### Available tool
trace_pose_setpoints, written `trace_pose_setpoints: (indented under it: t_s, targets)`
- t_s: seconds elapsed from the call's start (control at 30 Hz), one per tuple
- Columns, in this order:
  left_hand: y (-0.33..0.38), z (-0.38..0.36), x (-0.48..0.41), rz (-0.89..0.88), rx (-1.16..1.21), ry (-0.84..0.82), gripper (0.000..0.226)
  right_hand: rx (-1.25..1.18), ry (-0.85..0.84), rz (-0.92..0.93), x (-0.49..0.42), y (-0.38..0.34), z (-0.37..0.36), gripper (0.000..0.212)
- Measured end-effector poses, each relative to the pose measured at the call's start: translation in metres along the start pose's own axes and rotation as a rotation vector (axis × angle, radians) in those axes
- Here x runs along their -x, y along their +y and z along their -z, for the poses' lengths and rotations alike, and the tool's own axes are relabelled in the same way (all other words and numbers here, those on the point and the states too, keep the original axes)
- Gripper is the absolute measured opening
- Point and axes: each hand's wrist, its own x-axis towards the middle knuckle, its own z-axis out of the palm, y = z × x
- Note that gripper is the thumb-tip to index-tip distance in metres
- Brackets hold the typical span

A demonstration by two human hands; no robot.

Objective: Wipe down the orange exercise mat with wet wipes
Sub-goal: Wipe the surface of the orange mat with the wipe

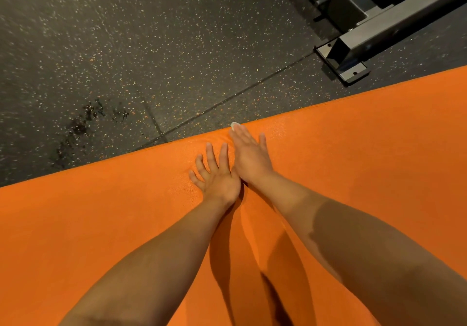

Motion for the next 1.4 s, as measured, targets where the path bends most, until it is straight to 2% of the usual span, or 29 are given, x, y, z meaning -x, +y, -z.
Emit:
trace_pose_setpoints:
  t_s: [0.13, 0.33, 0.47, 0.63, 0.97, 1.2, 1.3, 1.4]
  targets:
    - [-0.006, 0.000, 0.002, -0.053, 0.068, 0.046, 0.063, -0.053, -0.088, 0.066, 0.017, -0.001, 0.001, 0.069]
    - [-0.024, 0.000, 0.018, -0.175, 0.211, 0.129, 0.077, -0.072, -0.131, 0.093, 0.052, -0.002, -0.012, 0.070]
    - [-0.041, -0.021, 0.048, -0.214, 0.227, 0.248, 0.067, -0.077, -0.132, 0.091, 0.080, -0.006, -0.022, 0.063]
    - [-0.061, -0.046, 0.091, -0.206, 0.236, 0.298, 0.058, -0.059, -0.163, 0.113, 0.128, -0.008, -0.029, 0.059]
    - [-0.090, -0.087, 0.205, -0.127, 0.174, 0.227, 0.066, -0.003, -0.262, 0.130, 0.241, -0.009, -0.043, 0.060]
    - [-0.088, -0.102, 0.290, -0.016, 0.062, 0.086, 0.062, -0.030, -0.344, 0.049, 0.324, -0.015, -0.049, 0.061]
    - [-0.093, -0.107, 0.328, -0.020, 0.074, 0.019, 0.061, -0.025, -0.448, -0.001, 0.361, -0.009, -0.055, 0.061]
    - [-0.097, -0.110, 0.359, -0.034, 0.063, -0.027, 0.061, -0.079, -0.459, -0.107, 0.393, 0.000, -0.065, 0.065]
